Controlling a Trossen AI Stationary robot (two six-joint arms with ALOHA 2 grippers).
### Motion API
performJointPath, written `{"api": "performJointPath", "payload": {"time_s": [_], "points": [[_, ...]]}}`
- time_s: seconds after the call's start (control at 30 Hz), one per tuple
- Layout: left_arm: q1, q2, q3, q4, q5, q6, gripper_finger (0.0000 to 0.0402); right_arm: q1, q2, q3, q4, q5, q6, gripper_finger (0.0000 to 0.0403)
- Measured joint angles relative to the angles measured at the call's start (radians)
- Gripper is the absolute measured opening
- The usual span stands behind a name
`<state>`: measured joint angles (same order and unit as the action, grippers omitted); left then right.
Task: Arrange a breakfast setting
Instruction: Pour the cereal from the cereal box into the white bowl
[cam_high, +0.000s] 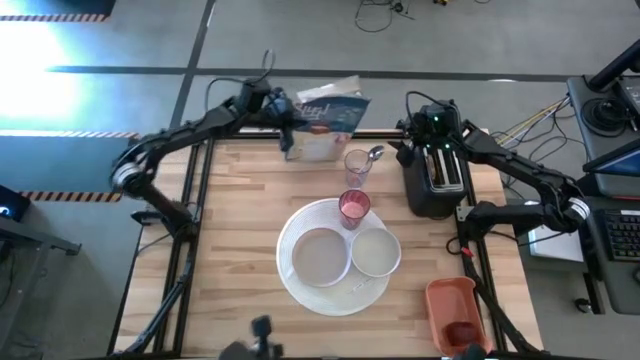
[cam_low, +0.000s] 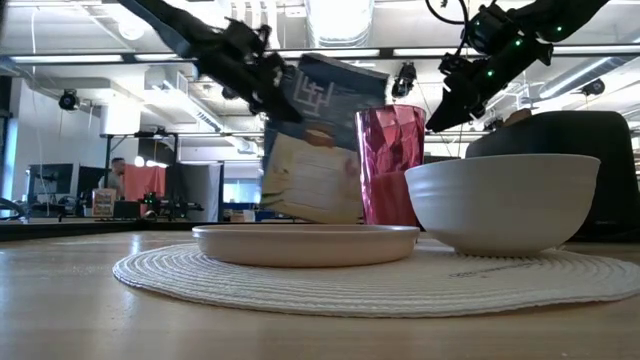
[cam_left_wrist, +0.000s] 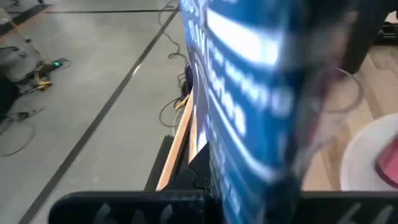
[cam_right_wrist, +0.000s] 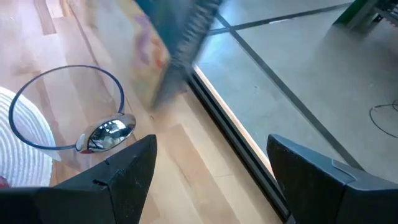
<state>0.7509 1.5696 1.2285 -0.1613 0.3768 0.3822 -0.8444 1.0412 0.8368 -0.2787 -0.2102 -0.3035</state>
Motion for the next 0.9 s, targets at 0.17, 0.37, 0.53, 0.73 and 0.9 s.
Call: {"api": "performJointPath", "payload": {"time_s": [0.17,0.37,0.53,0.73,0.9], "points": [[-0.002,-0.215,-0.168,-0.025,-0.065,-0.027,0.0000,0.000,0.000,0.000,0.001,0.000,0.005,0.0293],[-0.008,-0.453,-0.275,-0.146,-0.112,-0.105,0.0000,0.000,0.000,0.000,0.003,0.001,0.058,0.0292],[-0.059,-0.598,-0.331,-0.235,-0.112,-0.156,0.0000,0.000,0.000,0.000,-0.001,0.002,0.113,0.0292],[-0.157,-0.706,-0.399,-0.269,-0.098,-0.232,0.0000,0.000,0.000,0.000,-0.003,0.001,0.179,0.0292],[-0.234,-0.782,-0.492,-0.274,-0.106,-0.336,0.0000,0.000,0.000,0.000,-0.015,0.001,0.200,0.0292]]}}
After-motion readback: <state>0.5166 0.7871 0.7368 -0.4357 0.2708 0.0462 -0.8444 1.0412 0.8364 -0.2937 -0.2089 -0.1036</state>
